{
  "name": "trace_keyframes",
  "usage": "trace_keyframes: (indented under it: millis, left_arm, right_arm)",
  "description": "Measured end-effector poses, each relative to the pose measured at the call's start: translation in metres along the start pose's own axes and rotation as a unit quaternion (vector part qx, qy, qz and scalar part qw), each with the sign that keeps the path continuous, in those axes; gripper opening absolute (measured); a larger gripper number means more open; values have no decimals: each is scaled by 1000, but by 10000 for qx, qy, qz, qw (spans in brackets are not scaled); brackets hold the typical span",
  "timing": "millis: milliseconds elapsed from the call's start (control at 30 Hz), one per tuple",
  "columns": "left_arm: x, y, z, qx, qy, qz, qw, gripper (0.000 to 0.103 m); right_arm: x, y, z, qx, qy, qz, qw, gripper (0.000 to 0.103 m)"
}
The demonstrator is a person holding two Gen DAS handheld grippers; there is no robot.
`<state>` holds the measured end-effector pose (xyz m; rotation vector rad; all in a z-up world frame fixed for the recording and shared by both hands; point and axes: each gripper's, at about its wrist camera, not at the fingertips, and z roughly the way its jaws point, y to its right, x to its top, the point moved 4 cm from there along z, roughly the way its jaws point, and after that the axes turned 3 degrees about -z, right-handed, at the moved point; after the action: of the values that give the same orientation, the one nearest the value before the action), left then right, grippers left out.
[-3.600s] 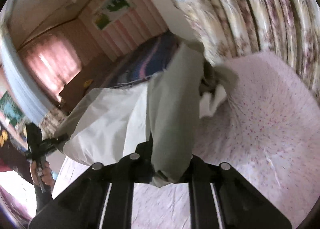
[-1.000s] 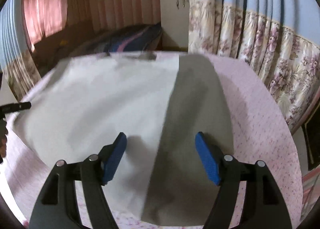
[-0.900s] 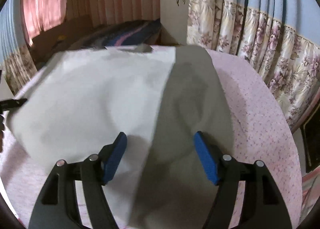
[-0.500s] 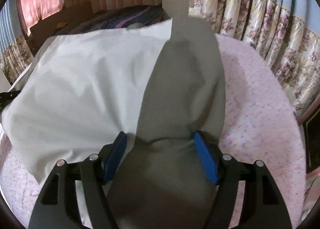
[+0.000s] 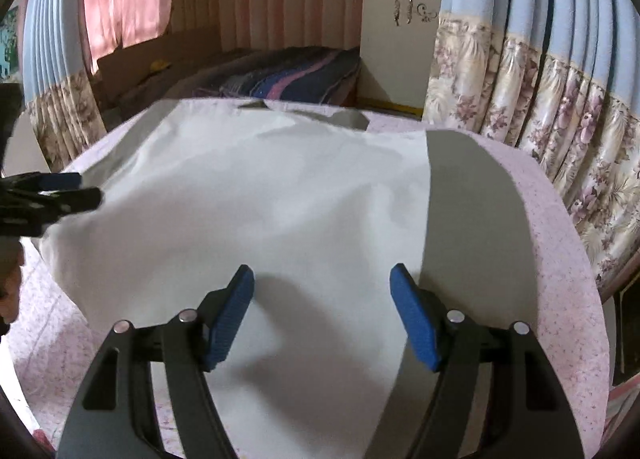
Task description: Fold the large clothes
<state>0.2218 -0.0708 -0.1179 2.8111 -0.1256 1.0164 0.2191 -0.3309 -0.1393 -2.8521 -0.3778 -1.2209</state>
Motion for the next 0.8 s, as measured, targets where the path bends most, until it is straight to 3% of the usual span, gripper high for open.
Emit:
trace_keyframes:
  millis: [133,333,633,800]
  left_arm:
    - [-5,-9,32,-52,-328,-244,9991,100]
    - [-8,-5,57,342,-438,128,9984,100]
    - [-1,-7,71,275,-539,229,9979,100]
    - [7,-9,53,101,-541,48,9985,100]
  right_arm:
    - [-10,7,13,11,-220,-169,9996,69]
    - [-16,14,35,194,-491,-224,9984,69]
    - [-19,13,37,272,-448,-175,9985,69]
    - [-13,18,-6,591,-47,401,9974,72]
